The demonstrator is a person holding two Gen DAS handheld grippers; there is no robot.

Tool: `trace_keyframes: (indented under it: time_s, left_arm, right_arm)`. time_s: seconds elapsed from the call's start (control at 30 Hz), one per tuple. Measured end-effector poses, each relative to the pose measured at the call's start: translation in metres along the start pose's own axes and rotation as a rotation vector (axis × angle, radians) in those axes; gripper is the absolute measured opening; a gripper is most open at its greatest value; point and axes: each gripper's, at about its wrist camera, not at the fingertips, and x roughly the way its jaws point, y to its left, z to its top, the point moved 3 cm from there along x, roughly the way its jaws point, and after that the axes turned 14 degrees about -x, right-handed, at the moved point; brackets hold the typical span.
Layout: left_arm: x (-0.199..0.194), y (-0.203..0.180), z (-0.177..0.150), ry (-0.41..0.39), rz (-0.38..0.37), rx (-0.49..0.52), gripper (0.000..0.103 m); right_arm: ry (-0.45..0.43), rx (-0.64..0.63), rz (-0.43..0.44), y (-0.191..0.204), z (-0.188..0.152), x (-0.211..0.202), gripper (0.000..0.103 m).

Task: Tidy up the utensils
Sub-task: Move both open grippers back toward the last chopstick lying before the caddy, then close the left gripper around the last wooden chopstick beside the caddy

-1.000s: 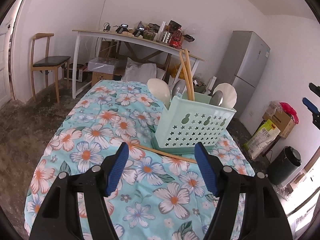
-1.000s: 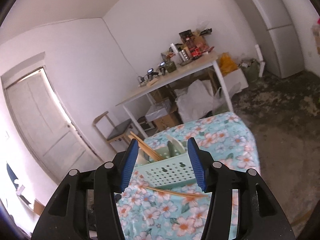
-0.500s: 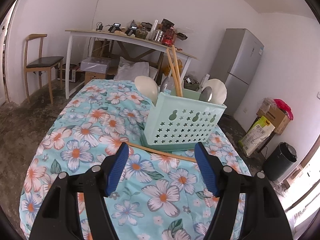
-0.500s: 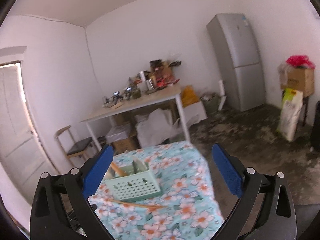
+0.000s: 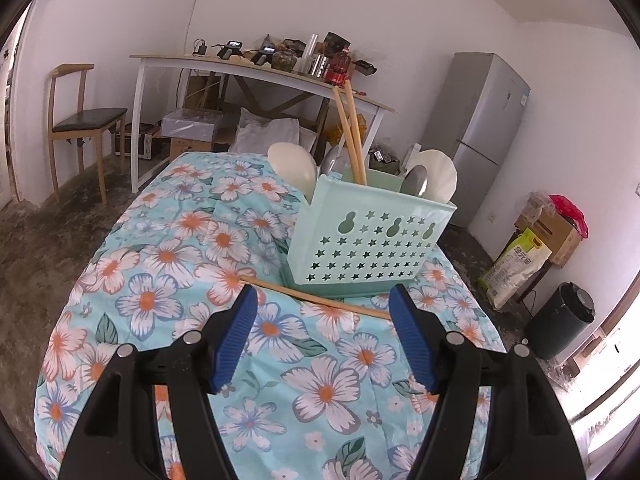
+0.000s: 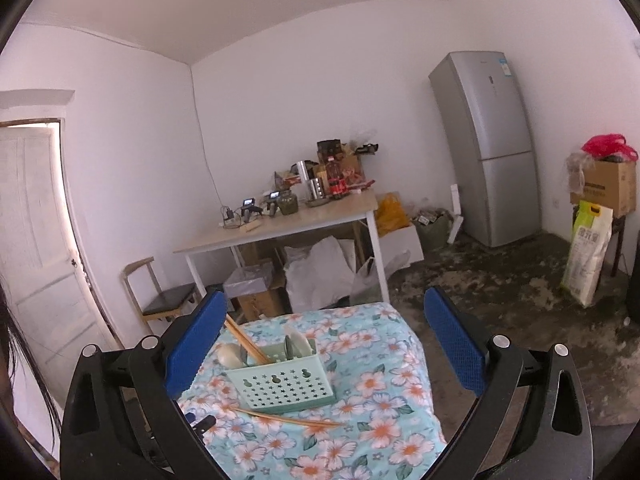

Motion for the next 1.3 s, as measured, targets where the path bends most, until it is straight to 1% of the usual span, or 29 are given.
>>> trace_keyframes:
  time_s: [0.23, 0.4, 0.53, 0.67, 0.8, 0.9, 0.97, 1.03, 1.13, 1.23, 1.3]
  left_arm:
    - [0.000, 0.001, -0.001, -0.001, 0.000, 0.000, 0.066]
    - [-0.001, 0.003, -0.001, 0.001, 0.001, -0.003, 0.066]
    - [0.002, 0.008, -0.002, 0.005, 0.008, -0.010, 0.066]
    - [0.006, 0.014, -0.003, 0.014, 0.023, -0.017, 0.066]
    - [0.013, 0.021, -0.004, 0.027, 0.042, -0.027, 0.066]
    - [0.019, 0.026, -0.004, 0.034, 0.056, -0.033, 0.066]
    - [0.024, 0.030, -0.005, 0.042, 0.065, -0.041, 0.066]
    - [0.028, 0.035, -0.006, 0.048, 0.074, -0.051, 0.066]
    - [0.036, 0.043, -0.006, 0.066, 0.086, -0.075, 0.066]
    - [0.044, 0.049, -0.006, 0.090, 0.088, -0.102, 0.066]
    - [0.050, 0.053, -0.006, 0.112, 0.077, -0.127, 0.066]
  right_arm:
    - [-0.020, -0.011, -0.006, 0.002, 0.001, -0.003, 0.095]
    - [-0.012, -0.003, -0.014, 0.004, 0.000, 0.001, 0.095]
    - [0.003, 0.012, -0.002, 0.003, -0.004, 0.010, 0.095]
    - [0.044, 0.049, 0.037, 0.002, -0.014, 0.027, 0.095]
    - [0.110, 0.129, 0.093, -0.003, -0.026, 0.053, 0.095]
    - [0.158, 0.176, 0.112, -0.007, -0.036, 0.071, 0.095]
    - [0.192, 0.181, 0.125, -0.007, -0.045, 0.084, 0.095]
    - [0.234, 0.154, 0.134, -0.002, -0.057, 0.096, 0.095]
    - [0.288, 0.063, 0.126, 0.016, -0.085, 0.110, 0.095]
    - [0.343, -0.054, 0.102, 0.037, -0.123, 0.122, 0.095]
    - [0.395, -0.137, 0.089, 0.054, -0.152, 0.133, 0.095]
